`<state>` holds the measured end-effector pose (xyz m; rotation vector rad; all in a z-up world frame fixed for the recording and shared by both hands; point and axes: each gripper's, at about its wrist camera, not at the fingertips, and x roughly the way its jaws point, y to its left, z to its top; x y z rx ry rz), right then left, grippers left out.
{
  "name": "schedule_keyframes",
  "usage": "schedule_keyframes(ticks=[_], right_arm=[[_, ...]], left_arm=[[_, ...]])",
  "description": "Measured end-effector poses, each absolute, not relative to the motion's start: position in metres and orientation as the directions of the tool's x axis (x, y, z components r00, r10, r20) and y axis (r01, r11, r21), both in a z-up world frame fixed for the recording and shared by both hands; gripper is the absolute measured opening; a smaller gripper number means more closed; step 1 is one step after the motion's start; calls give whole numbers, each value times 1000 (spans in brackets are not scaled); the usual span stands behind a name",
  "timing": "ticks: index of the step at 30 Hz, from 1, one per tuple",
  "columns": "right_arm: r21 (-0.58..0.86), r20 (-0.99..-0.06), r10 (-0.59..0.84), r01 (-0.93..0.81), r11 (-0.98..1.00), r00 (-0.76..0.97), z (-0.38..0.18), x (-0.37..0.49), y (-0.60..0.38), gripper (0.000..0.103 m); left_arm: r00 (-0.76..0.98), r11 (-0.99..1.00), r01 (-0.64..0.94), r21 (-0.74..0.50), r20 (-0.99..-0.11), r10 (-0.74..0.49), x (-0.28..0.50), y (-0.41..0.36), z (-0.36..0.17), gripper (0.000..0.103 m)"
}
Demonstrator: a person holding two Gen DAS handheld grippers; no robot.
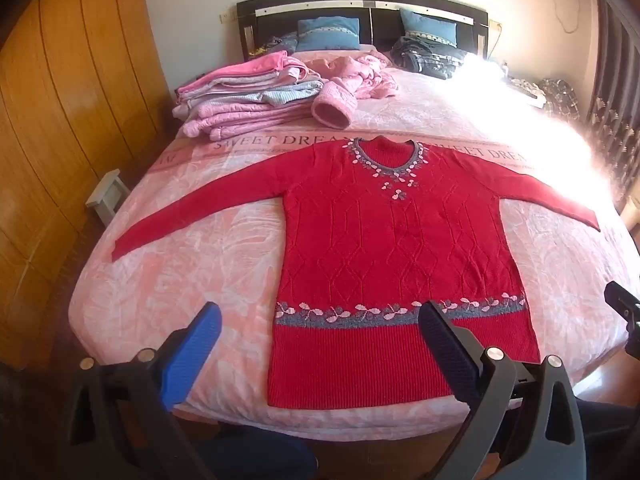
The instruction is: Fold small clothes
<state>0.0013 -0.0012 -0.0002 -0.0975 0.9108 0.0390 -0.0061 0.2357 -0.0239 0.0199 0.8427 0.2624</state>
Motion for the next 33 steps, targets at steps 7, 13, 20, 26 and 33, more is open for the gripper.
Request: schedule_keyframes(ticks=[7, 13, 20, 26, 33], right_arm=[[-57, -794, -9, -59, 997, 607, 1, 7, -1, 100], [-22, -799, 22, -67, 997, 601, -4, 4, -5, 100], [-3, -798, 39, -69, 998, 601, -1, 4, -8, 100], [4, -802, 44, -68, 998, 595, -3, 3, -7, 100], [-8, -789, 33, -63, 998, 613, 0, 1, -7, 100]], left_arm=[[661, 967, -229, 113, -711, 240, -8, 239, -27, 99], [654, 965, -225, 133, -714, 251, -4, 236, -29, 99], [655, 969, -229, 96, -721, 227, -2, 239, -25, 99], [669, 969, -230, 91, -708, 226, -2, 233, -20, 99], [674, 967, -237, 92, -702, 232, -2, 234, -20, 99]])
